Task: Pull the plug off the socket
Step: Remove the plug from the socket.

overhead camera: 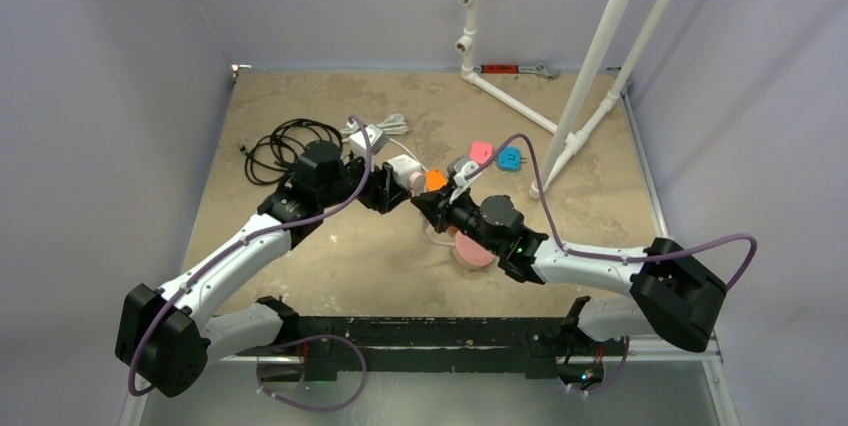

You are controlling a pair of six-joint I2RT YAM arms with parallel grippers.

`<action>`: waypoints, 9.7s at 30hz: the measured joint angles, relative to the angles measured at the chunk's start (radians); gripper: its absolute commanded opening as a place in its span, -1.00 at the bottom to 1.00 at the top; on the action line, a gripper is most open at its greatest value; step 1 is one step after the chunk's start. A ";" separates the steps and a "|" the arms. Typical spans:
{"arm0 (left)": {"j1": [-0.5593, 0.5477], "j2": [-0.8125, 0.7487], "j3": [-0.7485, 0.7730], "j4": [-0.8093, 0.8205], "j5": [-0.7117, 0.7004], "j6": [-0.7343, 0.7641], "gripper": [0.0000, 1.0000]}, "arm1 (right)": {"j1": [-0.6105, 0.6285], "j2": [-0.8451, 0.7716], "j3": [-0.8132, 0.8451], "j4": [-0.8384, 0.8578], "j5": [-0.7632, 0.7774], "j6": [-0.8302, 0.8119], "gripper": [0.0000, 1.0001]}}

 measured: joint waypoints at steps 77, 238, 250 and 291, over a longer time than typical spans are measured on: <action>-0.181 0.090 0.105 -0.059 -0.283 0.031 -1.00 | -0.012 -0.236 -0.141 -0.045 0.062 -0.021 -1.00; -0.177 0.066 0.106 -0.121 -0.244 0.020 -1.00 | -0.033 -0.124 -0.106 -0.008 -0.016 -0.023 -1.00; -0.163 0.066 0.106 -0.099 -0.181 0.013 -1.00 | -0.032 -0.161 -0.115 -0.021 -0.011 -0.032 -1.00; -0.103 0.051 0.089 -0.161 -0.399 0.038 -1.00 | -0.037 -0.141 -0.115 0.003 0.060 -0.034 -1.00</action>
